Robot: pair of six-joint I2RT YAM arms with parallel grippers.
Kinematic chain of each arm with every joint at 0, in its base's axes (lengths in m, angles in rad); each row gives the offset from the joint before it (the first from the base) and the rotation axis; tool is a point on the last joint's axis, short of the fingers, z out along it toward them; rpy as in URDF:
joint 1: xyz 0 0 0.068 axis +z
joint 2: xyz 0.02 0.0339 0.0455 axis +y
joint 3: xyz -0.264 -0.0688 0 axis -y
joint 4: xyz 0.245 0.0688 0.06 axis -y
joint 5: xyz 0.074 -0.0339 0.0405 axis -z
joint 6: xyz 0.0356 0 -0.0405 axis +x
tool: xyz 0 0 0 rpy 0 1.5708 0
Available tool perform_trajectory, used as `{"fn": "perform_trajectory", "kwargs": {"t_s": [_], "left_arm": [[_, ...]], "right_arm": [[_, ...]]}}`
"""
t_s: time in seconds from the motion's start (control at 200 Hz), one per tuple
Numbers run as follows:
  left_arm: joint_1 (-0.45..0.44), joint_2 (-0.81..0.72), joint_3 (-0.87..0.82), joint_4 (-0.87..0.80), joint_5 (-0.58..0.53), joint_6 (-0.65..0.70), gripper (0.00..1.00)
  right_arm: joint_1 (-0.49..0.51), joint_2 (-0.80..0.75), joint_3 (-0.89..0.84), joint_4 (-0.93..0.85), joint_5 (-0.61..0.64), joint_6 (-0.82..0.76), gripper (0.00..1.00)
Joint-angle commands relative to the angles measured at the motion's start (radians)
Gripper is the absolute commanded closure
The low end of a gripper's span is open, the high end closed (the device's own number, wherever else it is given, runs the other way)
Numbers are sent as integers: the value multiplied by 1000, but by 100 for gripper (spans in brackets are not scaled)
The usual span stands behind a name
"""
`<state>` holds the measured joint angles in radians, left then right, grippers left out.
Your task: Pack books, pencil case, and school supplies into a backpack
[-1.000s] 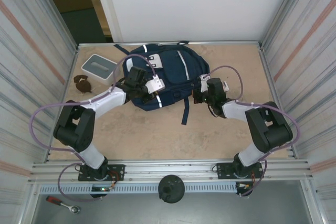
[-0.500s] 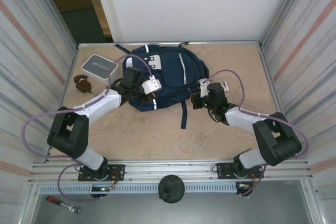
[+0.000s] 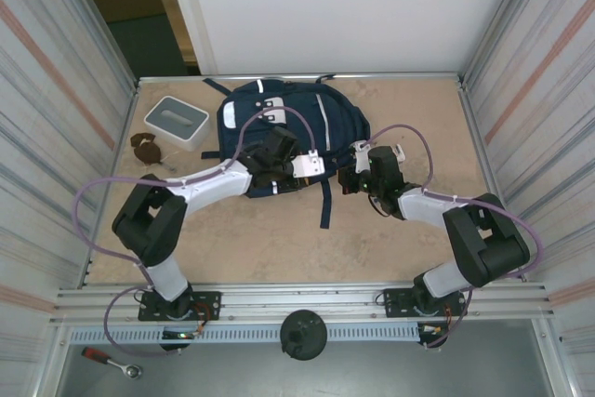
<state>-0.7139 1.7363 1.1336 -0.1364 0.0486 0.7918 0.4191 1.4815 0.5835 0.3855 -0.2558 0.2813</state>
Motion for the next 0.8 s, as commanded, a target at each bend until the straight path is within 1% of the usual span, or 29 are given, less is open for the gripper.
{"fn": "perform_trajectory", "kwargs": {"t_s": [0.0, 0.095, 0.15, 0.22, 0.261, 0.366, 0.396, 0.476, 0.656, 0.797], "left_arm": [[-8, 42, 32, 57, -108, 36, 48], [-16, 83, 50, 68, -148, 41, 53], [-18, 99, 48, 76, -168, 34, 57], [-18, 115, 37, 102, -200, 32, 64], [-18, 119, 31, 111, -205, 30, 70], [-13, 112, 17, 112, -174, 22, 84], [-10, 106, 13, 110, -152, 18, 88], [2, 89, 7, 93, -78, 5, 100], [27, 43, -13, 87, 41, -15, 100], [31, 33, -14, 85, 52, -12, 100]], "right_arm": [[-6, 14, 30, 29, -35, 21, 100], [-10, 19, 32, 38, -45, 22, 100], [-15, 22, 35, 39, -52, 24, 100], [-21, 31, 40, 39, -63, 19, 100], [-25, 38, 46, 39, -68, 15, 100], [-31, 64, 58, 56, -82, 6, 100], [-31, 74, 62, 65, -85, 6, 100], [-31, 108, 71, 104, -91, 10, 96], [-31, 181, 81, 197, -87, 22, 90], [-28, 231, 87, 251, -91, 24, 87]]}}
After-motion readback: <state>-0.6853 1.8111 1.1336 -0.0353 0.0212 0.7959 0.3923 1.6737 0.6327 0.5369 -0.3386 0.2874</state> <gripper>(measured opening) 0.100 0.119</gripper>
